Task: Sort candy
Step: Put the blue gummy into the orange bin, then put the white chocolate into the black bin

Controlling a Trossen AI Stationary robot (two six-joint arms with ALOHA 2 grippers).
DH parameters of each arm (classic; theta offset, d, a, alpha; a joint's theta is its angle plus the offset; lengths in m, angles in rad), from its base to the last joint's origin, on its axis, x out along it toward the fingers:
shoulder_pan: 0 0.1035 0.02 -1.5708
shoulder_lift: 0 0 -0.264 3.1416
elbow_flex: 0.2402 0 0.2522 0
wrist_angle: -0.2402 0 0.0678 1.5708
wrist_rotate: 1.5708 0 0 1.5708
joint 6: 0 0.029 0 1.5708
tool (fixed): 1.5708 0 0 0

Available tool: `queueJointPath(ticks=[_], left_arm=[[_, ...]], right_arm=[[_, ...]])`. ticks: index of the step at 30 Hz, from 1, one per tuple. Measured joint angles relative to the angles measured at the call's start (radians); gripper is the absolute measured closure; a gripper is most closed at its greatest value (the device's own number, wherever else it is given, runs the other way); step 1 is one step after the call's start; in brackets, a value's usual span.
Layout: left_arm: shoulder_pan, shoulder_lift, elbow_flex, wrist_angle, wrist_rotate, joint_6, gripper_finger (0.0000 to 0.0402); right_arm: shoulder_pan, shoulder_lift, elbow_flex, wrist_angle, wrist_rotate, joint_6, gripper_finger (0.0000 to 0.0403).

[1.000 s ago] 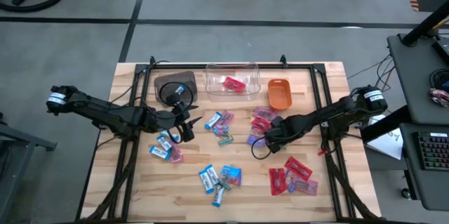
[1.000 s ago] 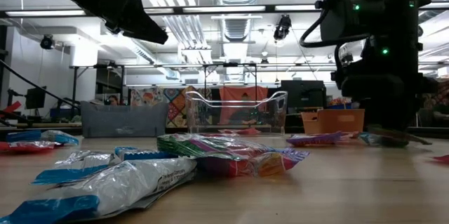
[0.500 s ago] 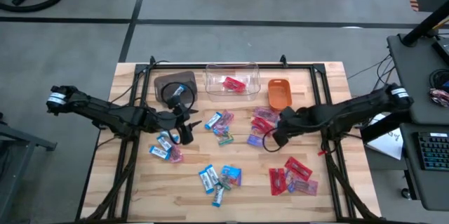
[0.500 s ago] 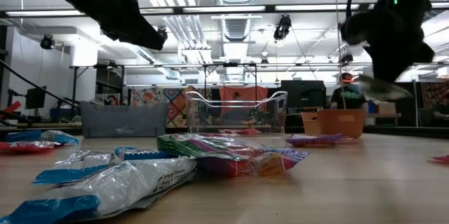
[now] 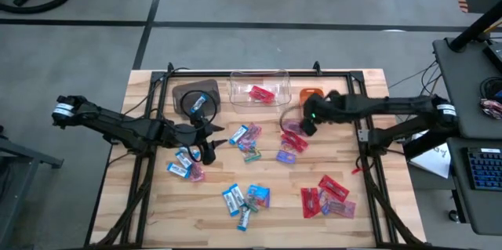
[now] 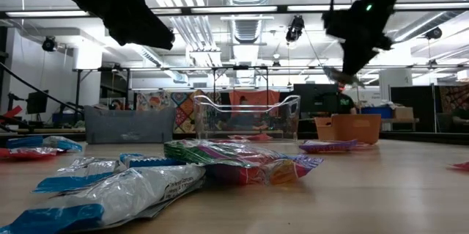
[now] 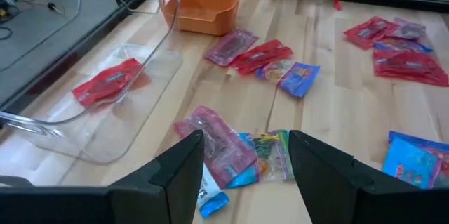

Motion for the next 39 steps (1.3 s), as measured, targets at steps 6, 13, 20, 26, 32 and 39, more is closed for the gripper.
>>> queueJointPath(ticks=[6, 13, 20, 26, 32, 39], left_arm=[[-0.002, 0.000, 0.000, -0.004, 0.001, -0.049, 0.0210], [-0.002, 0.000, 0.000, -0.008, 0.001, -0.072, 0.0210], [-0.002, 0.000, 0.000, -0.007, 0.001, -0.072, 0.0210], [-0.002, 0.001, 0.000, -0.009, 0.000, -0.072, 0.0210], [-0.002, 0.046, 0.000, -0.011, 0.000, -0.074, 0.0210], [-0.002, 0.144, 0.000, 0.013, -0.002, -0.079, 0.0210]], right_arm=[[-0.206, 0.085, 0.019, -0.001, -0.001, -0.266, 0.0394], [-0.316, 0.153, 0.023, 0.037, -0.008, -0.322, 0.0394], [-0.324, 0.191, 0.023, 0.045, -0.008, -0.306, 0.0351], [-0.324, 0.194, 0.023, 0.056, -0.007, -0.285, 0.0283], [-0.320, 0.153, 0.033, 0.049, -0.019, -0.252, 0.0267], [-0.258, 0.061, 0.070, 0.054, -0.145, -0.196, 0.0266]])
